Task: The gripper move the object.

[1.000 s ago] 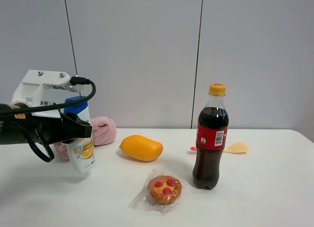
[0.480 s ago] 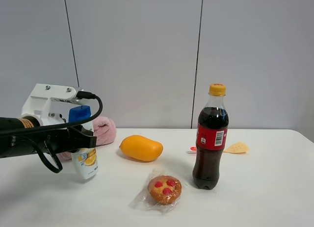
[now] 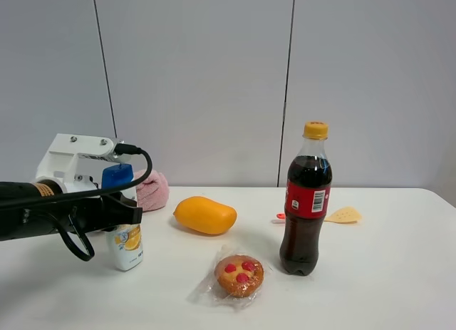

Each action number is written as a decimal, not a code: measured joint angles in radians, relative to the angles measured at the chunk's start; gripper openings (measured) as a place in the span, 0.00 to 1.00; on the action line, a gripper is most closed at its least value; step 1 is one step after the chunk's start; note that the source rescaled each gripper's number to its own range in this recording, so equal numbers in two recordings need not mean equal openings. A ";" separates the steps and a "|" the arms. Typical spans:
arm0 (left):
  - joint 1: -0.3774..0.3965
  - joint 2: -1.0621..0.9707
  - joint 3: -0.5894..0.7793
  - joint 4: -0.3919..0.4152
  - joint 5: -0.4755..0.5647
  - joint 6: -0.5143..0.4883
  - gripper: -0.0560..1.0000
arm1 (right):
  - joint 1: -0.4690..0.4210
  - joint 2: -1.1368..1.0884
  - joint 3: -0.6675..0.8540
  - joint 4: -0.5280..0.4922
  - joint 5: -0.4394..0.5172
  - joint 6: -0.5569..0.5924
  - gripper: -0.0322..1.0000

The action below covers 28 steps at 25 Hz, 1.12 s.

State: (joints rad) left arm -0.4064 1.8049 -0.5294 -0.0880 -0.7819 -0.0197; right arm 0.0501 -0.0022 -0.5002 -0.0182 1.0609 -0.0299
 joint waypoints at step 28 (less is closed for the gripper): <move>0.000 0.007 0.000 0.032 -0.028 -0.102 0.87 | 0.000 0.000 0.000 0.000 0.000 0.000 1.00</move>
State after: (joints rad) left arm -0.4064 1.8116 -0.5294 -0.0557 -0.8100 -0.1218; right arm 0.0501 -0.0022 -0.5002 -0.0182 1.0609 -0.0299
